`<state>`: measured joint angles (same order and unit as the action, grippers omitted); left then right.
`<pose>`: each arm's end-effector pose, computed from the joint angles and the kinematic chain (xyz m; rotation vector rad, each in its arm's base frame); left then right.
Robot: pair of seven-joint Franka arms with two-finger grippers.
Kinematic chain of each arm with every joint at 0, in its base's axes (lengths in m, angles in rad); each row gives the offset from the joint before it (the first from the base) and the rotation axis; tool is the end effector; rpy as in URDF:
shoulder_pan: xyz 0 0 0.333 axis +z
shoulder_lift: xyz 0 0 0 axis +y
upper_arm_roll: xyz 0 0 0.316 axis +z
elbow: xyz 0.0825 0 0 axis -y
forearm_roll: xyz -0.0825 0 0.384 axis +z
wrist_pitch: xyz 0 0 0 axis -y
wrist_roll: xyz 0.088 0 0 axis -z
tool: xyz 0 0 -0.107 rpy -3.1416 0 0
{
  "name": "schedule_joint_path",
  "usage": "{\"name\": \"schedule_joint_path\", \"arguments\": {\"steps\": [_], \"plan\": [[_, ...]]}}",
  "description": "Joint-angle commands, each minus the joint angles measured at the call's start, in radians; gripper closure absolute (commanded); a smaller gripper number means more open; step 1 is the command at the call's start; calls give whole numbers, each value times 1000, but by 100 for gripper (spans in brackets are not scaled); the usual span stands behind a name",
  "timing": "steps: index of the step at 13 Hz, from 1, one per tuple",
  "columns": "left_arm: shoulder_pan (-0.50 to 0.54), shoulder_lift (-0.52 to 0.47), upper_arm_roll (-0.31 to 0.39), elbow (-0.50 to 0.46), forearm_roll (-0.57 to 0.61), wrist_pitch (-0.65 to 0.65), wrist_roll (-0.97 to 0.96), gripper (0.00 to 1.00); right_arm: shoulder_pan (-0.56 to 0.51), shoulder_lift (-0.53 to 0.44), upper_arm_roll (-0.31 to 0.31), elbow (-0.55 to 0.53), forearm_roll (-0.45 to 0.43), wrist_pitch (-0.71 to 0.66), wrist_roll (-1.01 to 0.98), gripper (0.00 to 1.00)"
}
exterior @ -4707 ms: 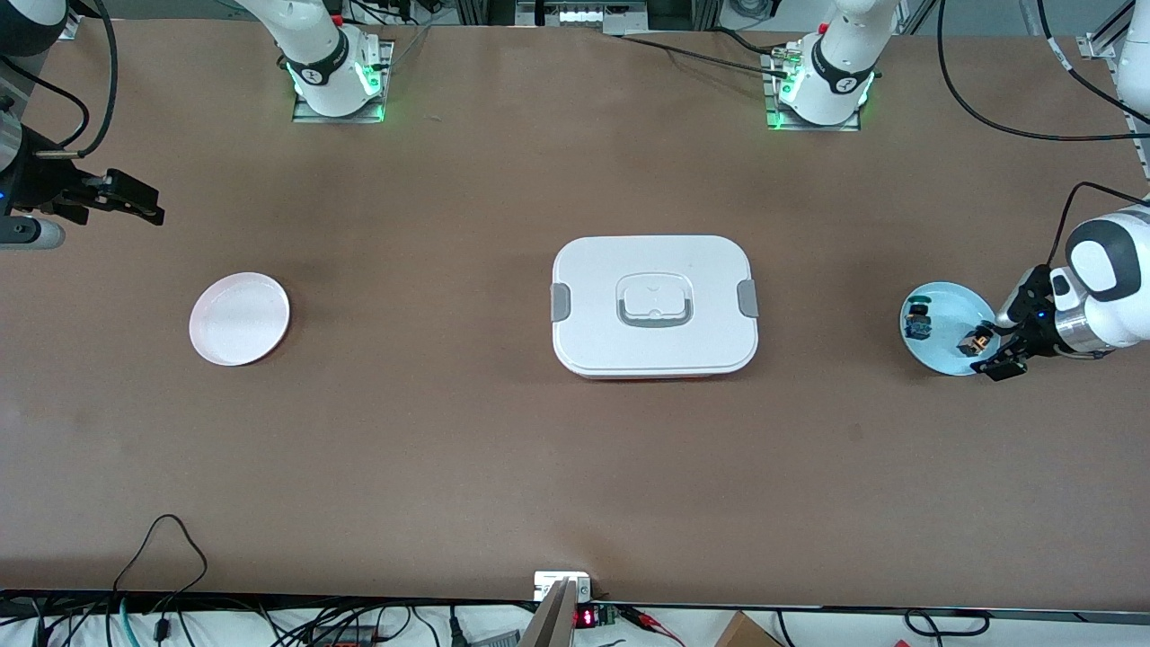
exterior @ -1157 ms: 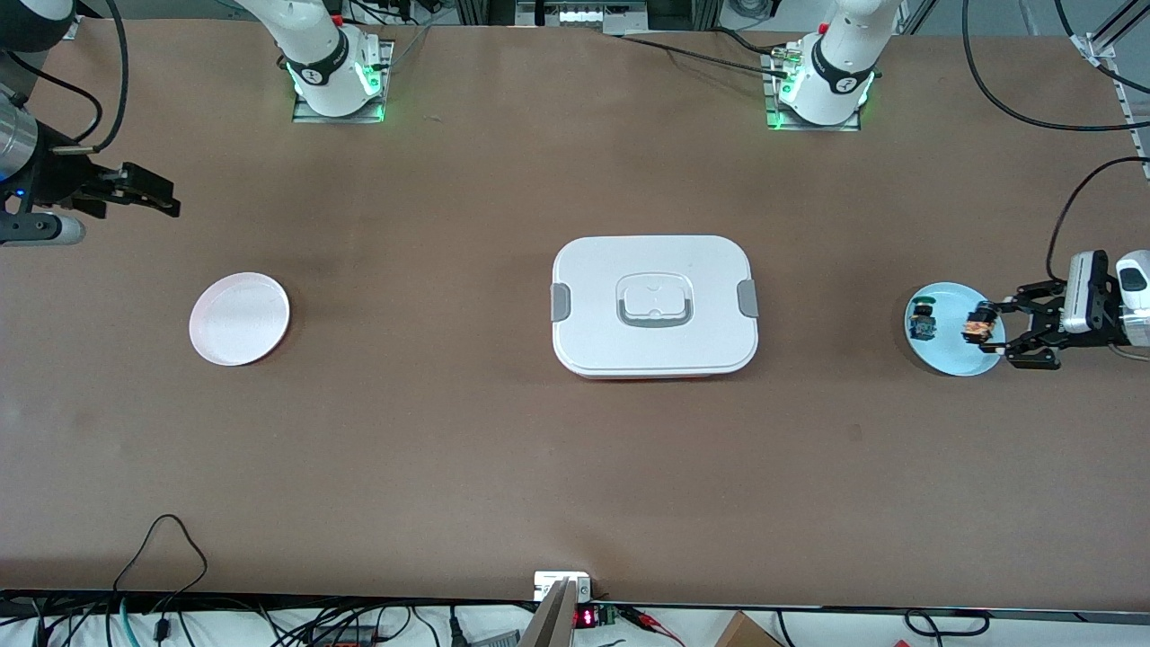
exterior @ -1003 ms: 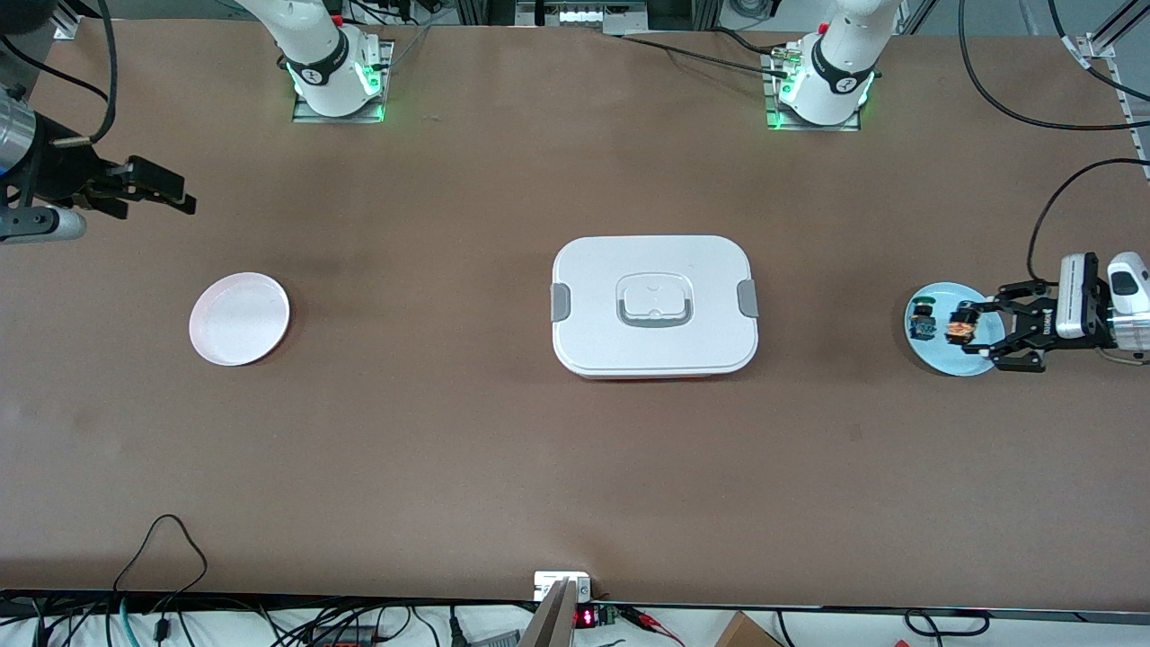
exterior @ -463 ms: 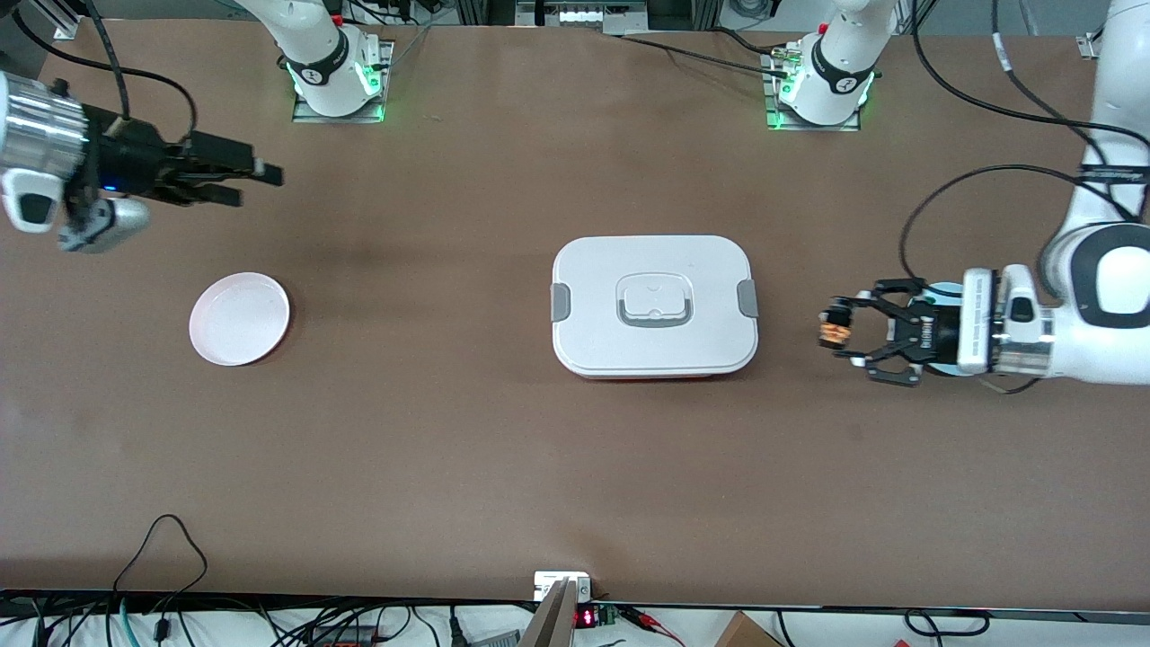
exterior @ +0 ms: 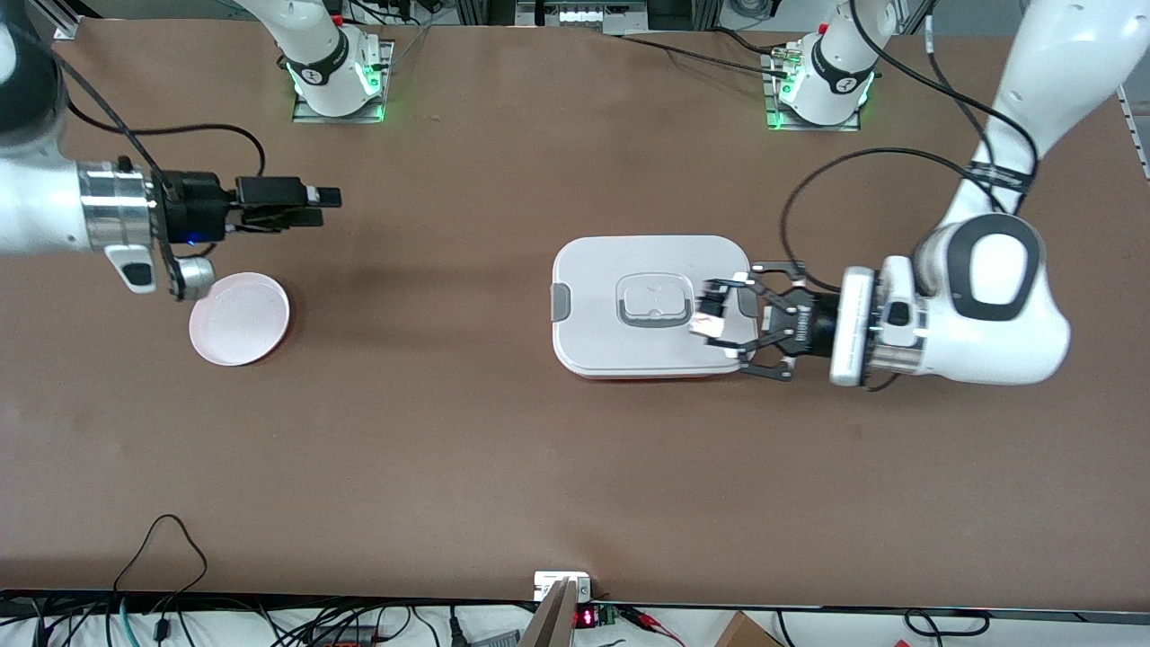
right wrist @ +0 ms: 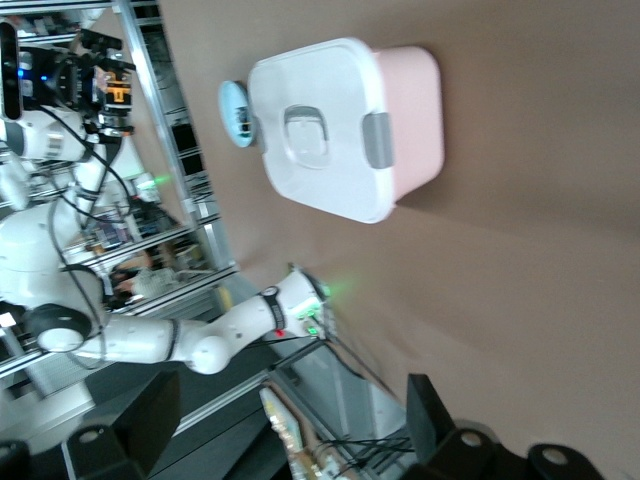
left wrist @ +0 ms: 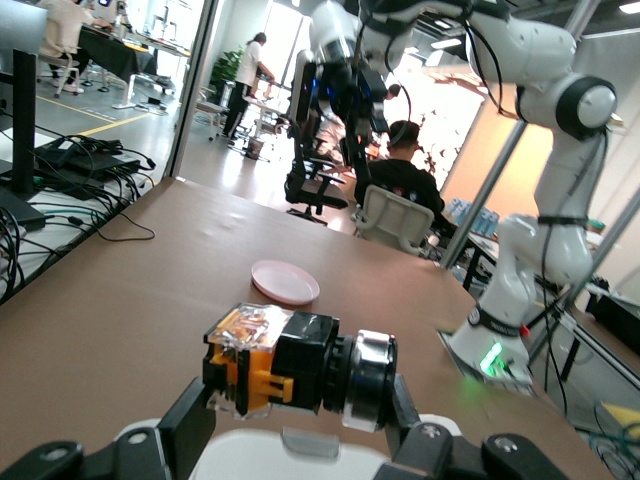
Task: Transfer orange switch to right arm and place
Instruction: 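Lift the orange switch with the left gripper while the right gripper approaches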
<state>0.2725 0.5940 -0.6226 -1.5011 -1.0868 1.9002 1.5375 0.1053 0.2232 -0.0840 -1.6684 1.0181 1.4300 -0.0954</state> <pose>0.6663 -0.2192 0.4215 1.4673 -1.1543 0.7256 0.5870 0.1175 0.4970 -2.0839 -0.0130 0.4424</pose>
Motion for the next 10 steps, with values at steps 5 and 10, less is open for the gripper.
{"name": "schedule_joint_path", "arguments": {"steps": [5,10], "plan": [[-263,-2,12,24,-136,405,-106,100,47,56,-2,-157,429,4,-33,0],[-376,6,26,90,-105,445,-155,100,56,128,0,-200,546,1,-38,0]]}}
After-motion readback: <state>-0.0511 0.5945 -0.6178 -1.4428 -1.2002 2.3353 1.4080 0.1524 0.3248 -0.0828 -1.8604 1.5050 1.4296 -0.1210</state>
